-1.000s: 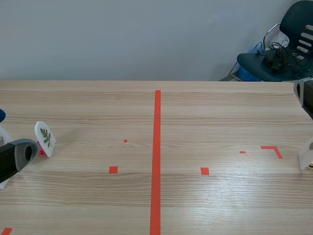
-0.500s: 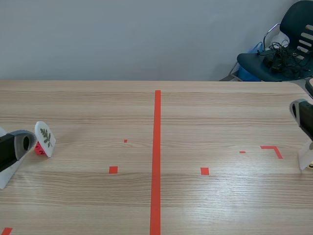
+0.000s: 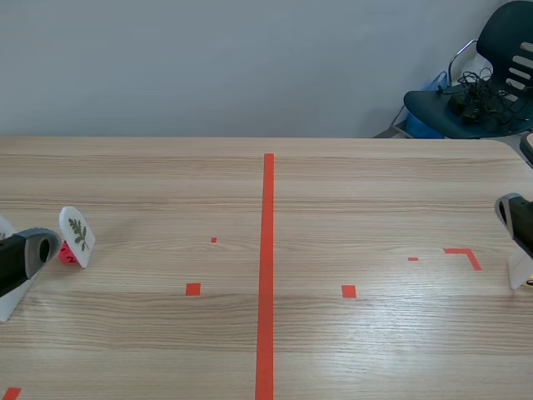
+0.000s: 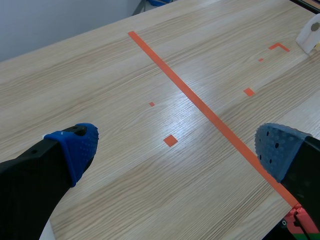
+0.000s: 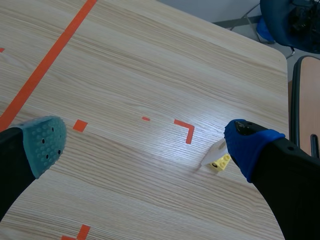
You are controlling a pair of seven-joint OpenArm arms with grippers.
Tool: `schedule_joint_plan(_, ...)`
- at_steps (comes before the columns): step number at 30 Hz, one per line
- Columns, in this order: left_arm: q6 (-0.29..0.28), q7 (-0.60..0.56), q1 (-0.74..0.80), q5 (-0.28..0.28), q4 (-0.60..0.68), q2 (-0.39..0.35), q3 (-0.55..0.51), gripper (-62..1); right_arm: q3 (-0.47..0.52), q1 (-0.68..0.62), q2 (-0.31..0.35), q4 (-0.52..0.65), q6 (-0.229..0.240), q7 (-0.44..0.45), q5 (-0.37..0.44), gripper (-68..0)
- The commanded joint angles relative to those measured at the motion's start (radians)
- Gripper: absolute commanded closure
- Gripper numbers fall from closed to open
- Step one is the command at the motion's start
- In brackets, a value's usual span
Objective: Do the leaf sorting experiment
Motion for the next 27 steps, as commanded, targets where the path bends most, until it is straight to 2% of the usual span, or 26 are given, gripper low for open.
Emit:
schedule_joint_plan(1,0.002,-0.016,0.000,-0.010,0.004,-0.009,0.005,-62.3,0.003,0.012,0.002,0.006,-0.007,0.016,0.003,-67.9)
schedule_joint_plan(9,0.002,-0.016,0.000,-0.009,0.004,-0.008,0.005,-62.3,0.003,0.012,0.005,0.006,0.003,0.002,-0.003,-67.9)
schedule_joint_plan(17,0.002,0.011,0.000,-0.006,0.004,-0.011,0.005,-62.3,-0.045,0.016,0.063,0.006,0.284,-0.058,-0.004,-67.9)
schedule_joint_plan(19,-0.001,0.010,0.003,-0.006,0.004,-0.011,0.005,-62.3,-0.051,0.024,0.072,0.006,0.325,-0.066,-0.004,-67.9)
schedule_joint_plan(24,-0.013,0.019,0.003,-0.006,0.004,-0.014,0.006,-62.3,-0.051,0.047,0.072,0.006,0.334,-0.074,-0.004,-67.9)
schedule_joint_plan(27,-0.050,0.023,0.003,-0.006,0.004,-0.029,0.006,-62.3,-0.051,0.055,0.072,0.006,0.334,-0.075,-0.004,-67.9)
